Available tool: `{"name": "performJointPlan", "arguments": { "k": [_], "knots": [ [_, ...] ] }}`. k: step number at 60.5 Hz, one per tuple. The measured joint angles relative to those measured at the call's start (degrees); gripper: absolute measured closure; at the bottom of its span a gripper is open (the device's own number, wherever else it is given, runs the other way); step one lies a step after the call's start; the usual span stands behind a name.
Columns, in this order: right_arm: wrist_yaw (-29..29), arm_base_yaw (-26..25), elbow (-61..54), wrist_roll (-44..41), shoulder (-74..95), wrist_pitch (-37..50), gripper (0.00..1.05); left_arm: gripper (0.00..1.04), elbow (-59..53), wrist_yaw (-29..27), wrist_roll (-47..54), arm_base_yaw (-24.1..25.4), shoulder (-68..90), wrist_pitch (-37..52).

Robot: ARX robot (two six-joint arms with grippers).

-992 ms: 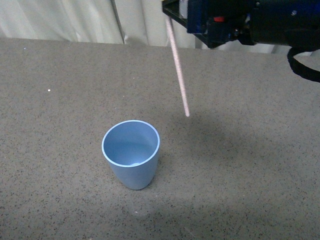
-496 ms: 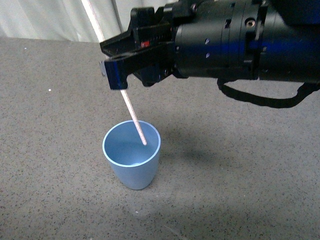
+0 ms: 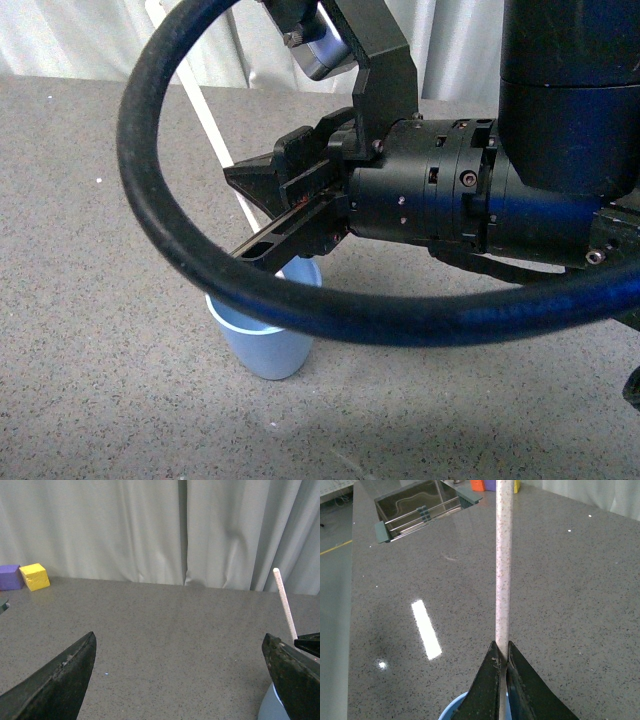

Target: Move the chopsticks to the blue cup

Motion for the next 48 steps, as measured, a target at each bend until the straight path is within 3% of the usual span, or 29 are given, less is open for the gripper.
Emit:
{"name": "performJointPlan", "arguments": {
  "k": [10,33,41,48],
  "knots": [
    [0.5,0.0,-0.6,-0.5,0.0,0.6,1.02,0.07,0.0,0.0,0.0,0.0,0.0,0.0],
    [0.3,-1.5,-4.5,-0.1,-4.9,0.5,0.39,0.07,0.0,0.0,0.0,0.0,0.0,0.0],
    [6.9,-4.3,-8.1,1.2,-11.8,-3.6,0.08,0.07,0.0,0.0,0.0,0.0,0.0,0.0],
    [13.4,-7.3,-10.0,1.7,-17.1,-8.7,0.10,0.07,0.0,0.0,0.0,0.0,0.0,0.0]
  ]
}}
